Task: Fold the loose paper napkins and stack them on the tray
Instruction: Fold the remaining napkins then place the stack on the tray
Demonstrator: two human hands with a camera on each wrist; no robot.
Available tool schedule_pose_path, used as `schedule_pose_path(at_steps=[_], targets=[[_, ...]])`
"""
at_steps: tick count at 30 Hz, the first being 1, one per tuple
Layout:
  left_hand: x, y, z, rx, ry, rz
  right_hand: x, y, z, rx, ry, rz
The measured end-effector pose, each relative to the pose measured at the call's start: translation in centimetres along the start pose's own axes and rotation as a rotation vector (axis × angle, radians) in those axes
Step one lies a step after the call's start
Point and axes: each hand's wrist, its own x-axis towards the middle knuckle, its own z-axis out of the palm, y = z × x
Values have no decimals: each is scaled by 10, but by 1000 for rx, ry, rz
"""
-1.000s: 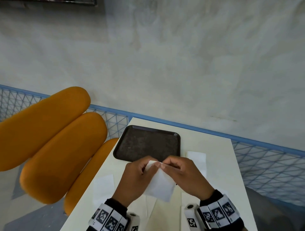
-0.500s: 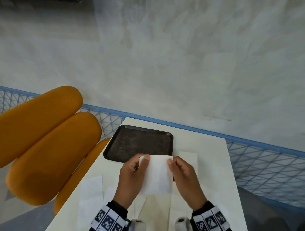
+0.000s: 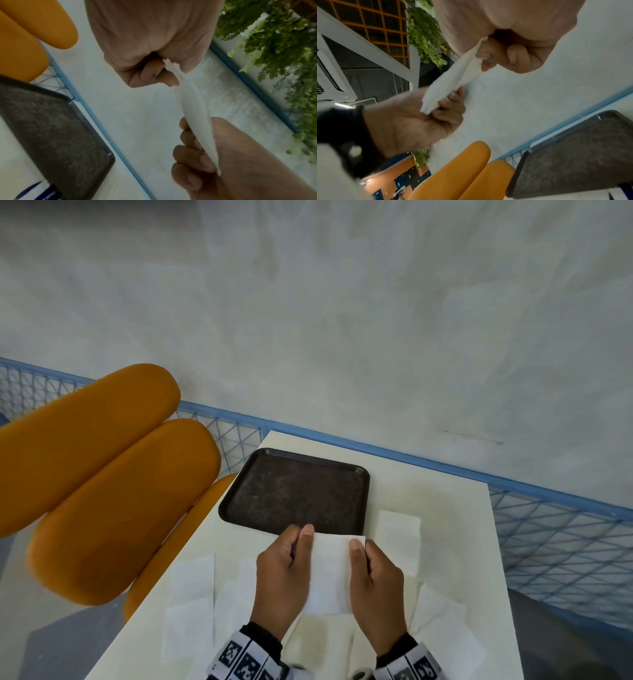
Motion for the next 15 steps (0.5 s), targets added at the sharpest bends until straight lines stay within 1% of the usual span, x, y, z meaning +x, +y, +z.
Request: schedule_pose_path(at_steps=[2,4,5,7,8,9,11,15], targets=[[2,-2,5,49,2,25,1,5,0,35,-25,64],[3,-7,10,93,20,-16,4,10,-2,81,-100,119],[4,-11,11,103,32,-50,6,12,-5,106,-176,146],[7,-17,10,96,51,-107,9,16,-12,183,-373,213],[8,-20,9,93,50,-134,10,19,-16,226,-444,245],[9,-25,9,93,46,-153,12,24,-18,253,-467,268],[11,-35,8,67,13,-197,24,46,-22,252,-394,307],[0,-82,-9,80,-163,-353,74,123,-29,144,-84,444]])
